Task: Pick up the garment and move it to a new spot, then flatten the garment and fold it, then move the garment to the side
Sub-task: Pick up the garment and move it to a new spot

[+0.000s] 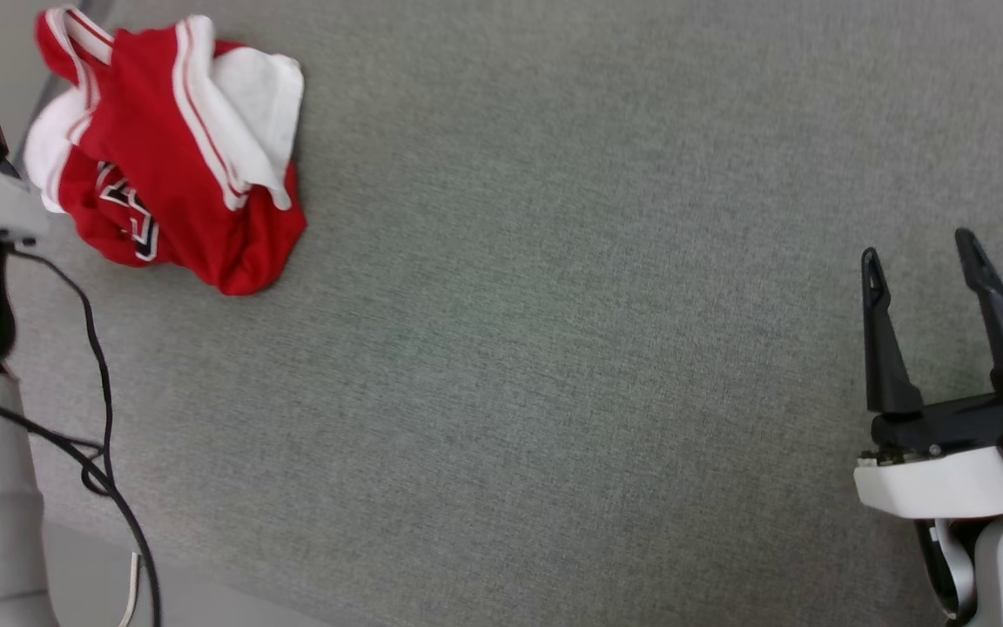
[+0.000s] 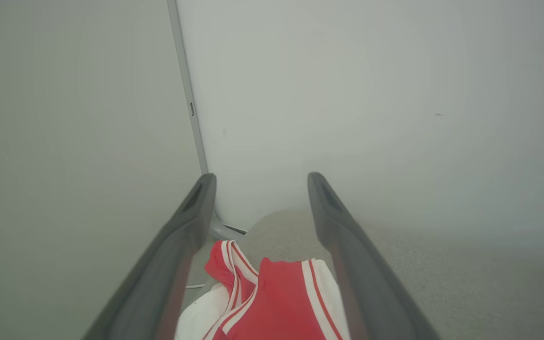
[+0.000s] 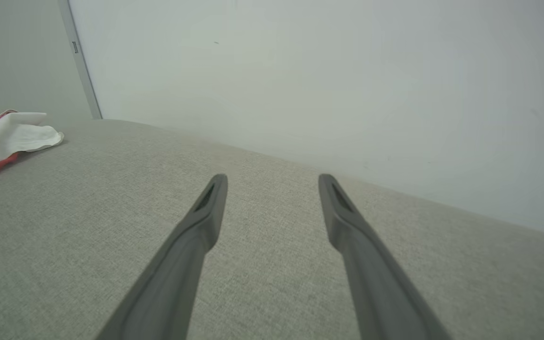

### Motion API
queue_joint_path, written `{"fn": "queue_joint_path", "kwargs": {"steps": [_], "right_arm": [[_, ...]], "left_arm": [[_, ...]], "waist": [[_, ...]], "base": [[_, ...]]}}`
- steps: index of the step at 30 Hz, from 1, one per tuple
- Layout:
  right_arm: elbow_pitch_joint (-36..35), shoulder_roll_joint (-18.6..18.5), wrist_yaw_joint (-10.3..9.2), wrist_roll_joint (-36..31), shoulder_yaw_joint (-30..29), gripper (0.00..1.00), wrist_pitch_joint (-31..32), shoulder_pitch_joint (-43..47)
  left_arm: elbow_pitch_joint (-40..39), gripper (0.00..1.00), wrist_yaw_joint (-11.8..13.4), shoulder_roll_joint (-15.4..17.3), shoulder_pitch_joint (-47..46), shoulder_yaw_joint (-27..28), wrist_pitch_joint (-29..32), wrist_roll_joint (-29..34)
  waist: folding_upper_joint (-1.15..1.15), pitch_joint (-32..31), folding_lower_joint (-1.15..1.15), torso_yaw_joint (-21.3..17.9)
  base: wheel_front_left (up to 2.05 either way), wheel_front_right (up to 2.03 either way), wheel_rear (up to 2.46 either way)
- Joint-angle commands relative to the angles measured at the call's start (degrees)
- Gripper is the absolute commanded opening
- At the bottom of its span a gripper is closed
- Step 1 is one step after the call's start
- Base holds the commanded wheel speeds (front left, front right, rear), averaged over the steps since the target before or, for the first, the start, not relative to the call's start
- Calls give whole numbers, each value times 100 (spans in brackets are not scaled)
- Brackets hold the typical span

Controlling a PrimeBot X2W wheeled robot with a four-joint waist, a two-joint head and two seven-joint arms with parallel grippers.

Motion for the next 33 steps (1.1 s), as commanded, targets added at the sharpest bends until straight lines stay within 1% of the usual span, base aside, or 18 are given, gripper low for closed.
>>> {"fn": "queue_joint_path", "kwargs": {"steps": [1,5,10,13,17,18,19,22,24,27,30,31,32,33], "right_arm": [[-89,-69,-4,-29,-7,100,-14,-128],[-226,-157,-4,-81,9,100,-14,-213],[-348,-293,-5,-113,2,100,-14,-281],[-408,-339,-5,-104,-33,100,-14,-292],[-474,-362,-5,-125,-56,100,-14,-315],[-491,-364,-5,-127,-57,100,-14,-326],[-504,-362,-5,-127,-61,100,-14,-334],[-540,-342,-5,-147,-72,100,-14,-339],[-552,-331,-5,-149,-86,100,-14,-352],[-551,-329,-5,-131,-92,100,-13,-373],[-526,-311,-5,-110,-83,100,-13,-382],[-514,-298,-5,-104,-80,100,-13,-392],[-499,-283,-5,-93,-73,100,-13,-399],[-486,-266,-5,-81,-62,100,-13,-401]], "left_arm": [[170,100,-30,92,-217,-71,212,-215],[593,100,-32,353,-619,-470,1138,-971],[1010,100,-32,755,-893,-970,2497,-1880],[1164,100,-33,1013,-965,-1273,3047,-2204],[1397,100,-34,1186,-1031,-1605,3903,-2808],[1445,100,-34,1272,-1056,-1657,4090,-2916],[1499,100,-34,1339,-1077,-1716,4218,-3002],[1728,100,-34,1376,-1063,-1911,4645,-3227],[1857,100,-34,1461,-1049,-2081,4895,-3304],[2030,100,-34,1436,-1000,-2318,5141,-3404],[2166,100,-34,1391,-978,-2446,5162,-3532],[2205,46,-34,1390,-984,-2488,5145,-3558],[2222,0,-33,1409,-981,-2542,5126,-3565],[2224,0,-34,1449,-970,-2596,5096,-3564]], "waist": [[0,302,-2,-104],[0,551,-2,-113],[0,799,-2,-159],[0,913,-2,-210],[0,1062,-2,-283],[0,1105,-2,-303],[0,1140,-2,-322],[0,1230,-2,-380],[0,1273,-2,-406],[0,1324,-2,-446],[0,1343,-2,-490],[0,1332,-2,-506],[0,1304,-2,-529],[0,1264,-2,-558]], "base": [[0,0,0],[0,0,0],[0,0,0],[0,0,0],[0,0,0],[0,0,0],[0,0,0],[0,0,0],[0,0,0],[0,0,0],[0,0,0],[0,0,0],[0,0,0],[0,0,0]]}}
